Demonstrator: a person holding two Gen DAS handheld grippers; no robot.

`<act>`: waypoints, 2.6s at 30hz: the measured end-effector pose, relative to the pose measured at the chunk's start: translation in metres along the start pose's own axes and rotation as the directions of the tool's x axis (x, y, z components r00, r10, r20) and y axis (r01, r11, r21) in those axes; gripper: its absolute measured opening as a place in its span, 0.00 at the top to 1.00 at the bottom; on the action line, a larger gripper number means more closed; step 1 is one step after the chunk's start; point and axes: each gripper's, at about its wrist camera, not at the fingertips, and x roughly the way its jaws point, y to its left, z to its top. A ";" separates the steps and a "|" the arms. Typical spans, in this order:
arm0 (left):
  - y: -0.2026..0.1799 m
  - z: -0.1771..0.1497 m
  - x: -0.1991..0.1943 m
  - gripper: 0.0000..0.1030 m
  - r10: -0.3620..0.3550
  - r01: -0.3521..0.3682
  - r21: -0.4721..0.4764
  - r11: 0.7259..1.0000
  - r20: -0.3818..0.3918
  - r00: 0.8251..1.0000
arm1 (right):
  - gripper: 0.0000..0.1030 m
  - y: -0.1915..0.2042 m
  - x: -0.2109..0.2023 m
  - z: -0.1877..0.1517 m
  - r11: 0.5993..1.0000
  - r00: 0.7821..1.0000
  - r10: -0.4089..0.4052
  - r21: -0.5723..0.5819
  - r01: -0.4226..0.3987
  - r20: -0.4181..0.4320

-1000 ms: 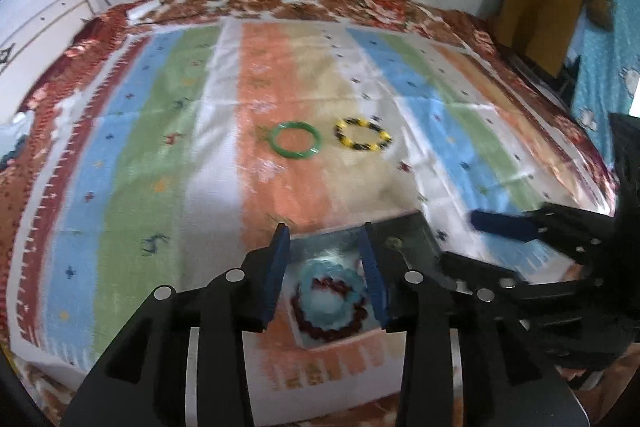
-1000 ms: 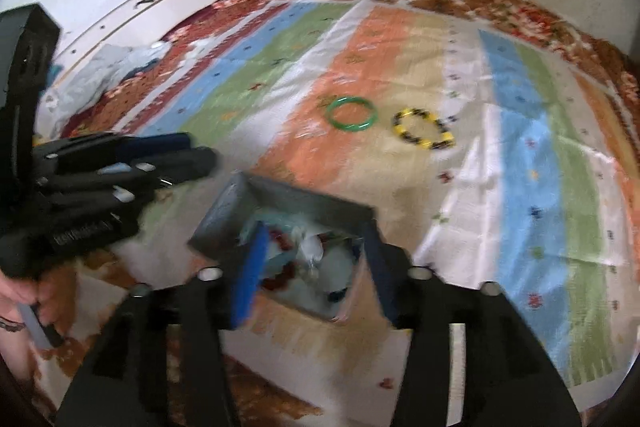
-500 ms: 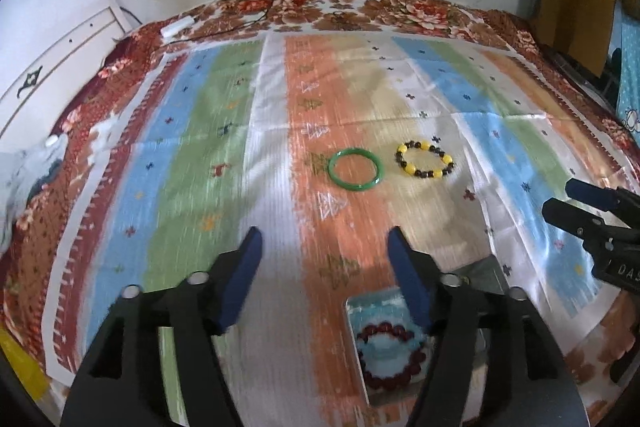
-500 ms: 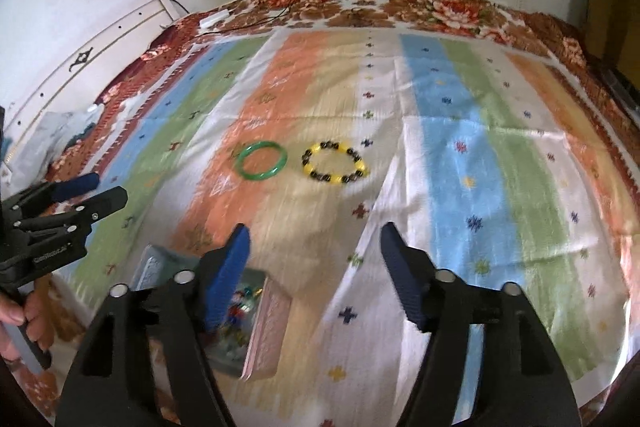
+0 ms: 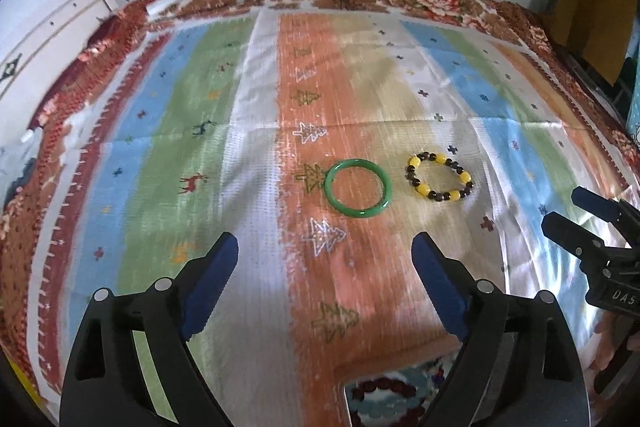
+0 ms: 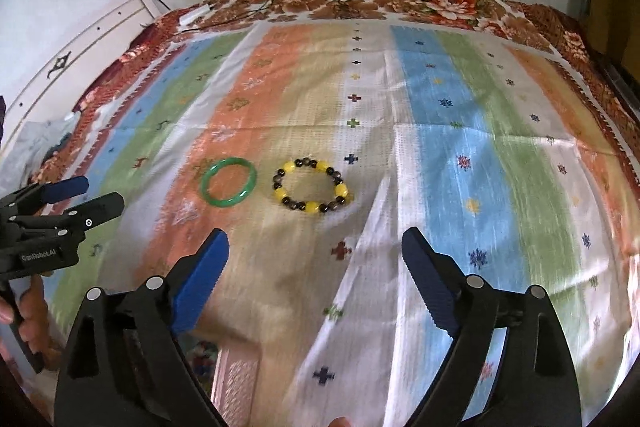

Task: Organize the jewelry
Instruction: 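Move both open tools toward the green bangle and yellow-black bead bracelet, then grasp the green bangle with the left tool while the right grasps the yellow-black bracelet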

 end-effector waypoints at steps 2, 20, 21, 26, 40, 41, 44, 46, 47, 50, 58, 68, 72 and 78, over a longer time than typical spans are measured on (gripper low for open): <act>0.000 0.005 0.009 0.14 -0.008 0.008 0.006 1.000 -0.014 1.000 | 0.10 -0.003 0.007 0.004 1.000 1.000 -0.001 0.016 0.001 -0.009; 0.013 0.035 0.067 0.14 0.010 -0.012 -0.022 1.000 -0.096 0.995 | 0.10 -0.017 0.068 0.029 0.996 0.993 -0.013 0.083 0.023 -0.115; 0.013 0.036 0.069 0.14 0.008 -0.011 -0.025 1.000 -0.099 0.995 | 0.10 -0.018 0.071 0.030 0.996 0.993 -0.017 0.087 0.027 -0.117; 0.012 0.040 0.084 0.14 -0.003 0.001 -0.018 1.000 -0.123 0.992 | 0.10 -0.023 0.082 0.034 0.994 0.991 -0.027 0.099 0.040 -0.131; 0.006 0.044 0.111 0.14 0.001 0.000 0.006 1.000 -0.149 0.989 | 0.10 -0.022 0.106 0.038 0.996 0.987 -0.061 0.057 0.070 -0.150; 0.006 0.044 0.112 0.15 -0.003 0.003 0.000 1.000 -0.152 0.988 | 0.10 -0.023 0.108 0.038 0.996 0.988 -0.053 0.062 0.063 -0.148; 0.008 0.047 0.117 0.15 -0.041 0.039 -0.017 0.999 -0.169 0.985 | 0.10 -0.028 0.115 0.039 0.995 0.988 -0.031 0.084 0.044 -0.153; 0.011 0.050 0.120 0.15 -0.041 0.036 -0.031 0.999 -0.170 0.985 | 0.10 -0.027 0.120 0.039 0.996 0.987 -0.022 0.086 0.036 -0.161; 0.012 0.050 0.122 0.15 -0.047 0.042 -0.037 0.998 -0.174 0.984 | 0.10 -0.025 0.121 0.040 0.996 0.987 -0.030 0.078 0.043 -0.161; 0.013 0.051 0.130 0.15 -0.063 0.055 -0.045 0.997 -0.187 0.980 | 0.10 -0.020 0.126 0.041 0.997 0.985 -0.059 0.045 0.067 -0.161; 0.003 0.047 0.148 0.22 -0.031 0.039 0.034 0.999 -0.207 0.978 | 0.10 -0.022 0.141 0.041 0.996 0.982 -0.033 0.072 0.047 -0.187; 0.000 0.044 0.151 0.46 0.006 0.014 0.100 0.995 -0.195 0.981 | 0.20 -0.012 0.151 0.034 0.993 0.970 -0.118 -0.007 0.119 -0.211; 0.002 0.043 0.150 0.57 -0.003 0.024 0.100 0.995 -0.196 0.981 | 0.36 -0.016 0.148 0.035 0.992 0.966 -0.120 0.007 0.125 -0.229; -0.005 0.040 0.149 0.92 -0.007 0.035 0.131 0.991 -0.205 0.979 | 0.76 -0.016 0.144 0.034 0.992 0.966 -0.124 -0.014 0.124 -0.229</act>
